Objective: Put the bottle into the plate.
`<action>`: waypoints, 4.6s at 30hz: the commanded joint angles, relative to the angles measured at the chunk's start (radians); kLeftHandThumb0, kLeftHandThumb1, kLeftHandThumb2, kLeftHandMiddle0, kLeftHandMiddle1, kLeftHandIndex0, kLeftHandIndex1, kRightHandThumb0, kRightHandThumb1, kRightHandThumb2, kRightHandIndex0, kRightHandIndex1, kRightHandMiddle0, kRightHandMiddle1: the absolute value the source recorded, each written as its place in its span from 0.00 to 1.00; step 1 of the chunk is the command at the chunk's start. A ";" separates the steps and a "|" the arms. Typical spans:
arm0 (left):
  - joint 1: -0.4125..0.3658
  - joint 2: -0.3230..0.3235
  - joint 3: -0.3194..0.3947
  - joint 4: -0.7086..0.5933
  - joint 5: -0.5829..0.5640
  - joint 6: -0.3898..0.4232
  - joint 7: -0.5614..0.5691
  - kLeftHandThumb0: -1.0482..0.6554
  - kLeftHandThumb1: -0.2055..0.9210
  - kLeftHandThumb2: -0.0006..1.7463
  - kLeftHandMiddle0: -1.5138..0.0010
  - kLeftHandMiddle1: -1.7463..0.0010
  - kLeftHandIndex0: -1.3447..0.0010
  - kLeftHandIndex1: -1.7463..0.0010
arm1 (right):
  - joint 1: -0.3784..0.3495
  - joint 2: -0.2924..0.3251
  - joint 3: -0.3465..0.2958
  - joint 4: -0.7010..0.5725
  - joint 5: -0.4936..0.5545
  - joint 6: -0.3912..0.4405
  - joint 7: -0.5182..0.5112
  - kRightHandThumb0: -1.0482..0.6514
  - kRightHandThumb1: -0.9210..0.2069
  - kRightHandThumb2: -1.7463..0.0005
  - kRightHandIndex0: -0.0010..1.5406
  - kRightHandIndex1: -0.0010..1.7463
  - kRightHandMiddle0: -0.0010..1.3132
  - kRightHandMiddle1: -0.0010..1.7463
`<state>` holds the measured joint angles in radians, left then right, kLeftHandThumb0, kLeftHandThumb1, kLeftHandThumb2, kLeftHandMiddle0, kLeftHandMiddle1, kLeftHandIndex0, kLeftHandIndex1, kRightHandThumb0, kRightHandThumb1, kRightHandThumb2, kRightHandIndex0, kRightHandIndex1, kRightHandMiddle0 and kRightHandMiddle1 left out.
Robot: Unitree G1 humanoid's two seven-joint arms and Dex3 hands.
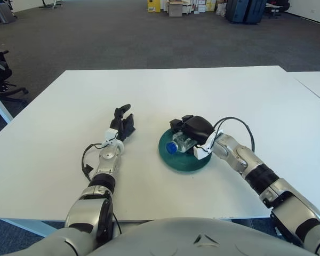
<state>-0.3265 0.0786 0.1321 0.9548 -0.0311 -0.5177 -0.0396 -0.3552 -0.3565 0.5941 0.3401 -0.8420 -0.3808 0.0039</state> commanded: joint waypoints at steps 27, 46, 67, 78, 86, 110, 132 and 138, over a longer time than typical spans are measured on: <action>0.007 -0.006 -0.005 -0.005 0.002 0.020 0.003 0.17 1.00 0.50 0.68 0.92 1.00 0.44 | 0.048 0.034 -0.022 0.017 0.051 -0.024 -0.015 0.61 0.68 0.15 0.48 1.00 0.41 0.95; 0.011 -0.003 -0.014 -0.040 0.015 0.064 0.020 0.19 1.00 0.48 0.71 0.94 1.00 0.49 | -0.034 -0.061 -0.006 0.056 0.117 -0.245 0.143 0.00 0.00 0.66 0.00 0.01 0.00 0.04; 0.024 0.007 -0.027 -0.083 0.017 0.084 -0.005 0.19 1.00 0.50 0.69 0.94 1.00 0.48 | -0.054 -0.084 -0.027 0.046 0.113 -0.279 0.192 0.00 0.00 0.69 0.00 0.00 0.00 0.00; 0.031 0.006 -0.026 -0.094 0.017 0.094 -0.014 0.20 1.00 0.50 0.68 0.93 1.00 0.50 | -0.050 -0.084 -0.064 0.032 0.137 -0.240 0.188 0.00 0.00 0.69 0.00 0.00 0.00 0.00; 0.042 -0.001 -0.019 -0.103 0.008 0.091 -0.007 0.20 1.00 0.50 0.67 0.92 1.00 0.49 | -0.046 0.078 -0.330 0.226 0.410 -0.196 -0.075 0.00 0.00 0.61 0.04 0.00 0.01 0.08; 0.076 0.004 -0.015 -0.136 -0.007 0.088 -0.021 0.21 1.00 0.51 0.64 0.89 1.00 0.45 | -0.028 0.349 -0.755 0.452 1.024 -0.180 -0.019 0.22 0.00 0.51 0.28 0.05 0.00 0.53; 0.080 0.008 -0.008 -0.139 -0.006 0.075 -0.020 0.22 1.00 0.47 0.69 0.80 1.00 0.43 | -0.027 0.360 -0.828 0.622 1.047 -0.153 0.063 0.21 0.00 0.46 0.34 0.07 0.05 0.57; 0.084 0.008 -0.010 -0.148 -0.006 0.070 -0.024 0.22 1.00 0.48 0.71 0.79 1.00 0.45 | -0.034 0.347 -0.823 0.668 1.015 -0.143 0.060 0.21 0.00 0.45 0.34 0.06 0.04 0.57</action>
<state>-0.2506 0.0789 0.1185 0.8138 -0.0313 -0.4461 -0.0576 -0.3788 -0.0048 -0.2312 0.9722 0.1815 -0.5435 0.0657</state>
